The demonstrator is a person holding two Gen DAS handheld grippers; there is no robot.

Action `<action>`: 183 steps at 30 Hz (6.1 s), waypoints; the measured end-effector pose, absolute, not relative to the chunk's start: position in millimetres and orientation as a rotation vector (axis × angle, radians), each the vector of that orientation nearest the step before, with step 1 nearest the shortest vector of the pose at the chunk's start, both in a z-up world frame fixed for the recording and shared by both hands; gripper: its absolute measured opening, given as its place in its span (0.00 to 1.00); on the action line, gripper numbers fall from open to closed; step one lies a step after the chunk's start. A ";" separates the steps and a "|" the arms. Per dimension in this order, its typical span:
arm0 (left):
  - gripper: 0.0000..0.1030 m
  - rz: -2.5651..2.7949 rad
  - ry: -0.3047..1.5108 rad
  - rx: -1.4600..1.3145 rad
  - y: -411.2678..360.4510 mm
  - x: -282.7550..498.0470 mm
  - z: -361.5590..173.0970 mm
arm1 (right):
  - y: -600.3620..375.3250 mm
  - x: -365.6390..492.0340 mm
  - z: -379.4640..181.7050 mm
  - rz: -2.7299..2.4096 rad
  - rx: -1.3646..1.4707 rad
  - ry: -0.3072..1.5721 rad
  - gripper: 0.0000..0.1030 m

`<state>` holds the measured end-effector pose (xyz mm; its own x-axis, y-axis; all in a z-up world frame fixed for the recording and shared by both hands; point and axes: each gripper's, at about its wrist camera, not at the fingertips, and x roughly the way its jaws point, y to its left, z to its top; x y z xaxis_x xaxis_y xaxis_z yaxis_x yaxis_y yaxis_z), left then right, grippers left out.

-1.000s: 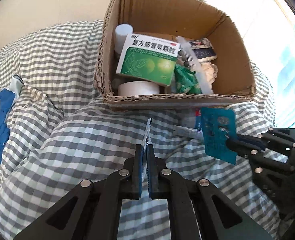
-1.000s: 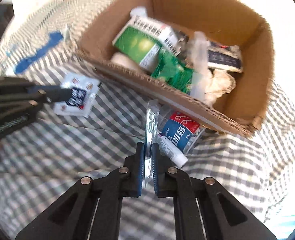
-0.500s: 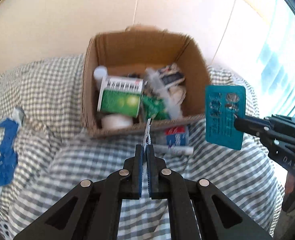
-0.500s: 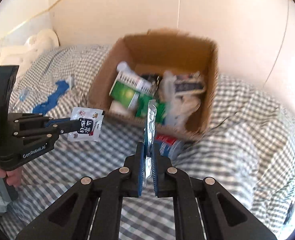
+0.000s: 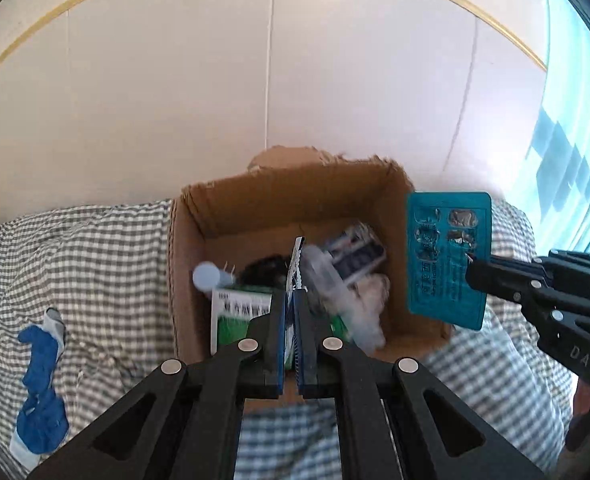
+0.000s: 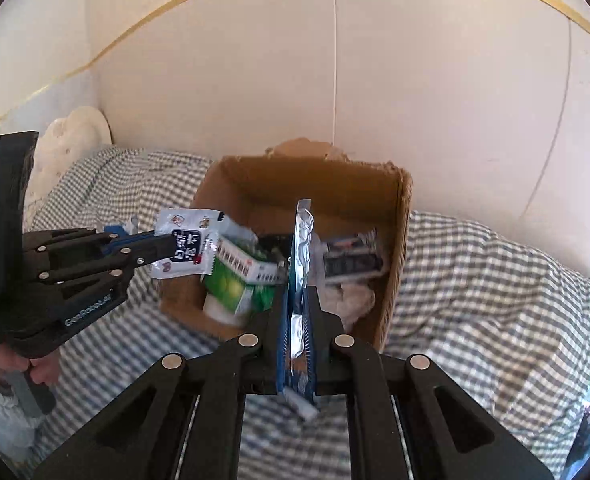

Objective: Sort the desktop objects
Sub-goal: 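Lower the sachet and blister pack into the cardboard box and release, then grasp the white toothpaste tube with the left gripper, then grasp the floss-pick jar with the right gripper while the left gripper holds the tube, then lower the tube and floss-pick jar into the cardboard box and release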

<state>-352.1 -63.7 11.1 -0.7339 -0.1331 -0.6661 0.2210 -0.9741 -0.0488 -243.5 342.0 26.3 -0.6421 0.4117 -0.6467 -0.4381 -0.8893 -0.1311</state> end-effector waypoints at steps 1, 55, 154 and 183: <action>0.04 -2.751 0.187 1.047 -67.4 -359.8 9.4 | 347.3 -249.9 26.1 2.486 -0.965 0.057 0.07; 0.90 -2.604 -0.344 1.565 72.3 -357.4 -161.1 | 409.6 -144.1 -32.6 2.315 -0.837 0.429 0.61; 0.16 -2.616 0.458 1.322 -126.5 -300.0 -137.0 | 410.6 -216.4 -168.1 2.089 -1.164 0.439 0.87; 0.16 -2.808 0.181 1.062 -105.4 -376.9 -28.7 | 381.2 -266.5 -23.9 2.386 -0.915 0.283 0.87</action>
